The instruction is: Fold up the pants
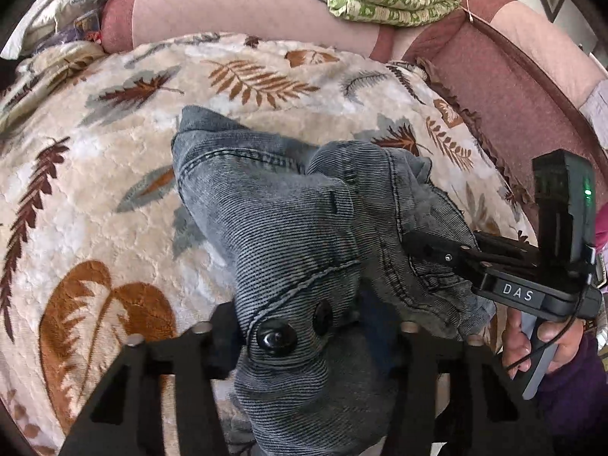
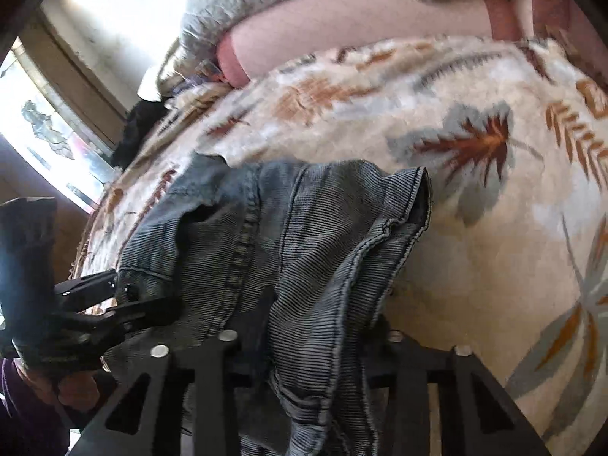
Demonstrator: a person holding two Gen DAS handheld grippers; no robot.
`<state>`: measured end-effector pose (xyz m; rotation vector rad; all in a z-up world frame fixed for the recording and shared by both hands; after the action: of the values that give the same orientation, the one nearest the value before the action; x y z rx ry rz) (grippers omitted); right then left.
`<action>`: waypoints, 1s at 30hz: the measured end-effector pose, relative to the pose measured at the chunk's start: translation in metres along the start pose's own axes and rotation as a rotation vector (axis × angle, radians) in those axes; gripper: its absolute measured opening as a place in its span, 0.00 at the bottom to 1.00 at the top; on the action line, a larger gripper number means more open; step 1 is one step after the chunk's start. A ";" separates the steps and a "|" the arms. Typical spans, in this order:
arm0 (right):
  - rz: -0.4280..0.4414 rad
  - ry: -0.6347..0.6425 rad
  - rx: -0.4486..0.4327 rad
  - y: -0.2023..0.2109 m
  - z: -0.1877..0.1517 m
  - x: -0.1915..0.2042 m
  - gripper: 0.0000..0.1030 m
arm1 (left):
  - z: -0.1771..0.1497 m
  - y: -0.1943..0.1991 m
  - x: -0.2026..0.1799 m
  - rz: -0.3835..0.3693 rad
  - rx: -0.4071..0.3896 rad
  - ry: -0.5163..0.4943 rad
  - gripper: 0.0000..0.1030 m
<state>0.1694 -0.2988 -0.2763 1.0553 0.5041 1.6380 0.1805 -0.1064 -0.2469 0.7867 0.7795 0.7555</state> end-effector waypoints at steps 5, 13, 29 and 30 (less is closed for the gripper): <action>0.002 0.055 -0.129 0.022 0.009 0.023 0.29 | 0.009 0.021 -0.001 0.024 -0.045 -0.014 0.41; 0.042 0.068 -0.267 0.033 0.043 0.052 0.29 | 0.055 0.055 0.009 0.115 -0.152 -0.059 0.41; -0.063 -0.107 -0.219 -0.010 0.079 0.006 0.66 | 0.049 0.042 0.034 0.501 -0.169 -0.067 0.70; -0.048 -0.113 -0.268 0.008 0.075 0.011 0.67 | 0.045 0.055 0.027 0.510 -0.198 -0.084 0.72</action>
<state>0.2274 -0.3052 -0.2267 0.9220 0.2255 1.5442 0.2151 -0.0726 -0.1888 0.8401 0.4186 1.2264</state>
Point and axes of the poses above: each gripper's, at about its wrist camera, not at the fingertips, and y roughly against the way its jaws point, x to its left, z to its top, the point moved 4 cm from there along -y, roughly the way its jaws point, and after that the axes turned 2 degrees about -z, right-handed, at the moved point
